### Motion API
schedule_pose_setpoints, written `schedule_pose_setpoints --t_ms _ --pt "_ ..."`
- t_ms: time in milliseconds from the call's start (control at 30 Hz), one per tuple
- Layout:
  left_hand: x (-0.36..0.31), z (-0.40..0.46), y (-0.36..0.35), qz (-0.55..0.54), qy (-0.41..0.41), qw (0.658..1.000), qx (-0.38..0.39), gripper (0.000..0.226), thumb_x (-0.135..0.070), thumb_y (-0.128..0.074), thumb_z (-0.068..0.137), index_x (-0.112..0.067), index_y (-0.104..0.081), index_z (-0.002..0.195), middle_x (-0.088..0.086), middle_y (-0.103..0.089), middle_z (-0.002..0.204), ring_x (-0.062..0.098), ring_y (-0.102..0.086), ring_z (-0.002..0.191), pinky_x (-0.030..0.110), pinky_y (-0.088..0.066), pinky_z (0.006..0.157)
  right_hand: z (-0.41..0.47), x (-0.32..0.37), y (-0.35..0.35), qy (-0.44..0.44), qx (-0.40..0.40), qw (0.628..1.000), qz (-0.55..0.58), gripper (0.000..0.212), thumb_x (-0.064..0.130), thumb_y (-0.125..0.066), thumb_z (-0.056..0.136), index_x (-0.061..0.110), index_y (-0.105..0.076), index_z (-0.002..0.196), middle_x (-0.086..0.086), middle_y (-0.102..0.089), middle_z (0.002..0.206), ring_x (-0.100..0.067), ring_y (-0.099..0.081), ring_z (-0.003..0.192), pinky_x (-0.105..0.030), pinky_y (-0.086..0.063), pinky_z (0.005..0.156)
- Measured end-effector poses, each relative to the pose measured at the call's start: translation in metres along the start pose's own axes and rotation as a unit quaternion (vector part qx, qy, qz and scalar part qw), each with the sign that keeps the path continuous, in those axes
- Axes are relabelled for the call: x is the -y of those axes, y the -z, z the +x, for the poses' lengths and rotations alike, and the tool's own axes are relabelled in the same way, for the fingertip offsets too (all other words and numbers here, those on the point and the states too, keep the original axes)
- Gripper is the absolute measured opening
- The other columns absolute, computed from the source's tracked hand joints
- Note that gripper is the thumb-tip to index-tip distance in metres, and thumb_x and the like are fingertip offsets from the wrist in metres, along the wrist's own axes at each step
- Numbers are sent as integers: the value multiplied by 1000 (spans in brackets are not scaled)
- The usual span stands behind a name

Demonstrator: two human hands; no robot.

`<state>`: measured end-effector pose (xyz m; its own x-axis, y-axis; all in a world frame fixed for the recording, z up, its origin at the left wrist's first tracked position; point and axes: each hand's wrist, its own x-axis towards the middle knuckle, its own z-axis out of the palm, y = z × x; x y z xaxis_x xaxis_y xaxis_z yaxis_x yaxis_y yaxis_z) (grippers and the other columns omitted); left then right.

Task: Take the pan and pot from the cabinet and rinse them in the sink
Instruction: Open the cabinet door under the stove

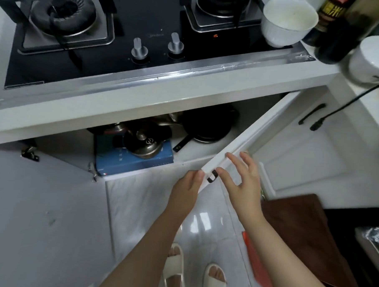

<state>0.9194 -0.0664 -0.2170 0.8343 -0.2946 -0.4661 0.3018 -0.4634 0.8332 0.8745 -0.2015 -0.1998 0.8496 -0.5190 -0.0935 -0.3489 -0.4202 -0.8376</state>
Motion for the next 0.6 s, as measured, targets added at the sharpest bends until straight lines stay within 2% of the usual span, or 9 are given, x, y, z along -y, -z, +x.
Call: schedule_pose_setpoints --t_ms 100,167,267,367,400,467,500,533,600 --pt "2 -13 -14 24 3 999 23 30 -44 -35 98 -27 -60 102 -13 -63 96 5 -58 91 23 -40 80 -7 -5 15 -7 21 1000 4 33 34 -68 82 36 -64 114 8 -41 139 -6 -33 132 -18 -31 102" --pt "4 -22 -25 39 2 998 47 29 -46 -35 98 -31 -59 104 -15 -63 96 -1 -57 89 19 -41 76 -12 -10 27 -18 30 999 16 28 33 -69 82 35 -66 109 10 -43 136 -5 -35 130 -11 -29 97" --pt "2 -38 -44 44 -3 995 90 24 -45 -37 97 -34 -58 104 -18 -62 95 -8 -56 89 11 -39 74 -22 -22 46 -24 18 999 27 23 29 -70 82 34 -67 104 9 -43 137 -7 -36 130 -21 -32 104" --pt "0 -52 -67 48 2 989 139 23 -45 -41 96 -32 -59 103 -15 -62 104 -2 -56 95 9 -37 78 -34 -38 65 -18 -4 1000 19 25 25 -71 81 35 -64 104 12 -43 133 -5 -37 128 -11 -29 100" --pt "-1 -56 -77 52 6 986 157 25 -46 -42 95 -32 -60 105 -14 -61 107 -1 -55 98 8 -37 79 -38 -44 73 -18 -15 1000 14 26 23 -71 81 33 -64 105 12 -44 132 -6 -39 128 -13 -33 100" --pt "-7 -63 -99 52 10 980 190 31 -48 -45 94 -30 -62 112 -14 -62 111 -1 -55 102 4 -37 80 -45 -58 89 -23 -37 999 9 29 19 -70 82 29 -65 108 10 -46 132 -12 -43 127 -32 -42 102" --pt "-10 -66 -111 51 8 977 207 34 -47 -45 94 -28 -62 116 -14 -63 112 -2 -55 104 6 -39 84 -48 -64 98 -25 -47 999 4 30 15 -69 82 26 -66 109 9 -48 132 -15 -44 127 -37 -41 103" --pt "-14 -68 -123 49 7 973 225 35 -46 -46 95 -27 -62 119 -14 -63 112 -2 -56 105 11 -40 90 -51 -71 108 -27 -54 998 -3 33 11 -69 81 24 -66 111 8 -49 132 -15 -44 128 -36 -38 106" --pt "-20 -70 -147 39 8 967 253 39 -48 -50 92 -24 -62 120 -12 -64 114 1 -58 110 22 -42 100 -56 -82 127 -21 -59 998 -27 37 9 -68 82 22 -65 116 7 -52 133 -12 -40 130 -18 -28 110"
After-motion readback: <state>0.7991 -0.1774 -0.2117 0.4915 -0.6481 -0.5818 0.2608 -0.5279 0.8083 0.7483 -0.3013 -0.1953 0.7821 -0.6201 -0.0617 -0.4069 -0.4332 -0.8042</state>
